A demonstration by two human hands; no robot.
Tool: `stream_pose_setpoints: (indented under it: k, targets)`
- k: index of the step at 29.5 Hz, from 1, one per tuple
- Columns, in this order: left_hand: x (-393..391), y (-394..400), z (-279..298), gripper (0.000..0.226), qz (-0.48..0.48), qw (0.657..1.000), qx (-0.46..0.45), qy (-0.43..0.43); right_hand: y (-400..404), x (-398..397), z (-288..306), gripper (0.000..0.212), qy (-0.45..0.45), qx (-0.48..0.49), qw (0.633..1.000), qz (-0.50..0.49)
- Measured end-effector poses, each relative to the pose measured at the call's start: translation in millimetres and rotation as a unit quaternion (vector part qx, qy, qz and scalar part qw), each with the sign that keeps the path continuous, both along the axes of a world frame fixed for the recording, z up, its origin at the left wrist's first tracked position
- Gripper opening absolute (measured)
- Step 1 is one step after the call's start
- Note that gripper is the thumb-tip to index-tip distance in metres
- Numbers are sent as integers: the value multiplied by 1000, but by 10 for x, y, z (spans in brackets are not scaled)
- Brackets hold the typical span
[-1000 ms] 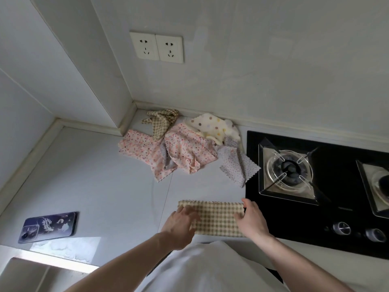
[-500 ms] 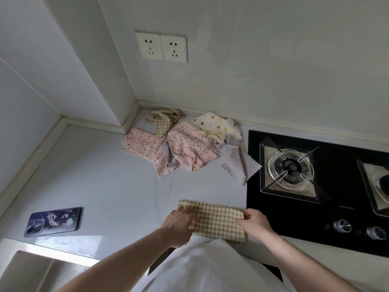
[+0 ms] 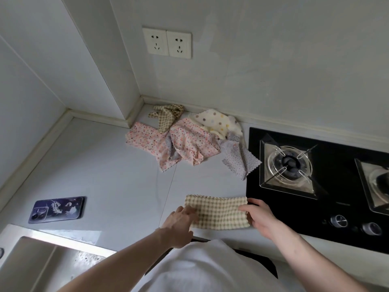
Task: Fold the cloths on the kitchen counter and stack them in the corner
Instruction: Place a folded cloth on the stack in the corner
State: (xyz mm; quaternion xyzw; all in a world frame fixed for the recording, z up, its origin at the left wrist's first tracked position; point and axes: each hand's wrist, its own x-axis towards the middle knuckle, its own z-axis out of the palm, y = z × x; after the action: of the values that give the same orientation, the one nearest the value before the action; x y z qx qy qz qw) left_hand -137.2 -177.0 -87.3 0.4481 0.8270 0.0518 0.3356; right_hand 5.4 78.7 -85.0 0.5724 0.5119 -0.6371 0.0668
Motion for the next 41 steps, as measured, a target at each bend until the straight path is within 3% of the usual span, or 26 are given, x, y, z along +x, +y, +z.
stream_pose_setpoints:
  k: [3,8,11,14,18,22,28,35,41]
  targets:
    - [21,-14,12,51,2,1000,-2,-4,-86,-7,10,33,-20,-45,999,24]
    - [42,-66,3,54,16,1000,6,1,-129,85,-73,42,-51,-13,997,58]
    - [63,-109,-8,59,30,1000,4,-4,-106,111,15,41,-27,38,997,54]
    - [86,-110,-5,62,29,999,-1,-14,-69,116,92,40,18,15,999,42]
    - [85,-78,22,60,27,999,-9,-17,-62,87,141,58,58,4,998,10]
    - [76,-70,34,60,22,1000,-13,-12,-105,58,200,77,66,63,996,-15]
    - [88,-72,43,62,15,999,-12,-26,-305,-31,257,77,90,79,992,-46]
    - [159,-62,-13,61,39,996,34,-78,-619,-351,281,71,102,104,987,67]
    - [107,-161,6,37,174,972,122,-98,-869,-598,299,74,100,113,967,207]
